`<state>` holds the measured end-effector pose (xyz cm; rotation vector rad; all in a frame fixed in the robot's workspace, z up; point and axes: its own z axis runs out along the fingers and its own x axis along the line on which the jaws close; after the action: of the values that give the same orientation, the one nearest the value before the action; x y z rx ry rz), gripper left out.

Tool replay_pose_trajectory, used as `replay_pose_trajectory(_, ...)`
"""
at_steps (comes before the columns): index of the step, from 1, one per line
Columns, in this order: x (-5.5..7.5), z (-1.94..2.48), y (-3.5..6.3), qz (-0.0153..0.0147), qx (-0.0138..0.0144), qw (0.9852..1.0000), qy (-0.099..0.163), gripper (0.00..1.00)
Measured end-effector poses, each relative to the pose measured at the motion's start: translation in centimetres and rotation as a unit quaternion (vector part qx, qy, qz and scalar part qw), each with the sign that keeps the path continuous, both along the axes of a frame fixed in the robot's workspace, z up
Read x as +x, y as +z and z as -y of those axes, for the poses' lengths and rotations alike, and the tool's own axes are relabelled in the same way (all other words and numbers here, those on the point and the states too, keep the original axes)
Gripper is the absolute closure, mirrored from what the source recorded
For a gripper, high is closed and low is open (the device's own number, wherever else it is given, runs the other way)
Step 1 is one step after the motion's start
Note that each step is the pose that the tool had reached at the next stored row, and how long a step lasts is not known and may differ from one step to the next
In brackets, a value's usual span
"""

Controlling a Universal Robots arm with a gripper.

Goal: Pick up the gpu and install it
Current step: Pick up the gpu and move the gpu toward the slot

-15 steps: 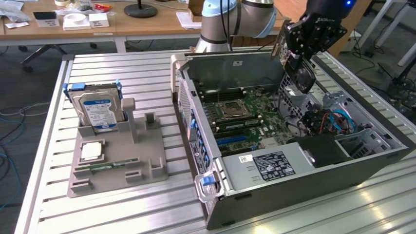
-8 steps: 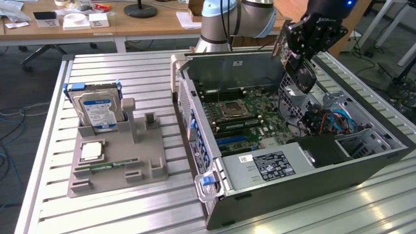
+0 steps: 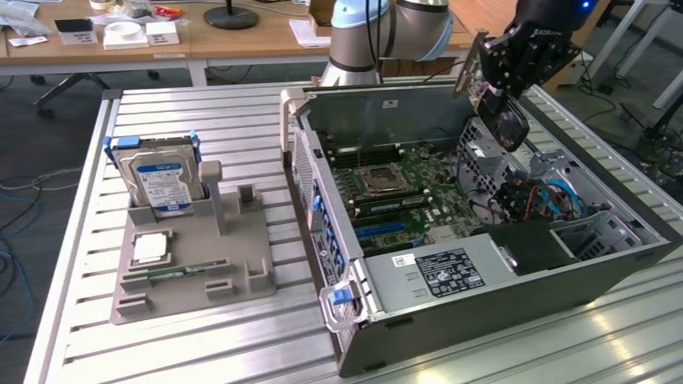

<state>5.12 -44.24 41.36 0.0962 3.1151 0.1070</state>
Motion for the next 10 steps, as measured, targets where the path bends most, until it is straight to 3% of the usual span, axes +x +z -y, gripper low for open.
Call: replay_pose_trajectory(10,1.03,0.0,0.0,0.0,0.0001,1.0,0.0,0.73)
